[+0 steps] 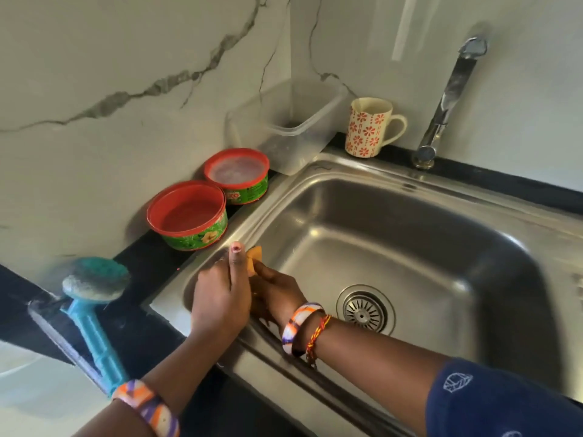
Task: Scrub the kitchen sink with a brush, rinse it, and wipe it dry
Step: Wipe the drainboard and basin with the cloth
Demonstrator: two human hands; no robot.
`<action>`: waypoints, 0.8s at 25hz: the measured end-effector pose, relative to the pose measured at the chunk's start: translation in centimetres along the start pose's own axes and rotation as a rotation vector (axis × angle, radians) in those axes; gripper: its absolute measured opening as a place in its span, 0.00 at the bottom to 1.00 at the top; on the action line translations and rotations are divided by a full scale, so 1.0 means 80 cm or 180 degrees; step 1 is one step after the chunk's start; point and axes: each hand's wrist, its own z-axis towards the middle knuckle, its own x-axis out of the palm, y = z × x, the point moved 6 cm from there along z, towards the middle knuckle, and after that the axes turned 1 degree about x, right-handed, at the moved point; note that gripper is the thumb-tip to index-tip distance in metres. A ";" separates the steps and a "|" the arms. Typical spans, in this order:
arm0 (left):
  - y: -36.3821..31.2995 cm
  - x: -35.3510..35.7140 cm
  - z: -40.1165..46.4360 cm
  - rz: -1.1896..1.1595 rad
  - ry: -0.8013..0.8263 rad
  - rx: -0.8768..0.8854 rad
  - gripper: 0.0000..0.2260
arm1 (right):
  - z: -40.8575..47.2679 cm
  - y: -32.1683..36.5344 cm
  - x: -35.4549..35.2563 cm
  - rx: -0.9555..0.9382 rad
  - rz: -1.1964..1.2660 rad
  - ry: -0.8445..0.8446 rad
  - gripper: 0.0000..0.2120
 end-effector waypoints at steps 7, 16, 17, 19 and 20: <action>-0.004 -0.001 0.022 0.0004 0.0432 -0.0348 0.26 | 0.082 0.041 -0.009 -0.0669 -0.0424 -0.1549 0.20; -0.010 0.005 0.061 0.2323 0.1099 0.0474 0.21 | 0.086 0.058 -0.024 -0.0668 0.0303 -0.1272 0.21; -0.014 0.007 0.063 0.2418 0.1122 0.0568 0.20 | 0.072 0.038 -0.020 -0.0508 0.0193 -0.1022 0.18; -0.021 0.013 0.074 0.2551 0.1186 0.0614 0.17 | 0.055 0.004 -0.015 -0.0314 -0.0617 -0.0607 0.13; -0.022 0.015 0.081 0.2622 0.1210 0.0580 0.15 | 0.051 -0.012 -0.013 -0.0347 -0.1075 -0.0489 0.16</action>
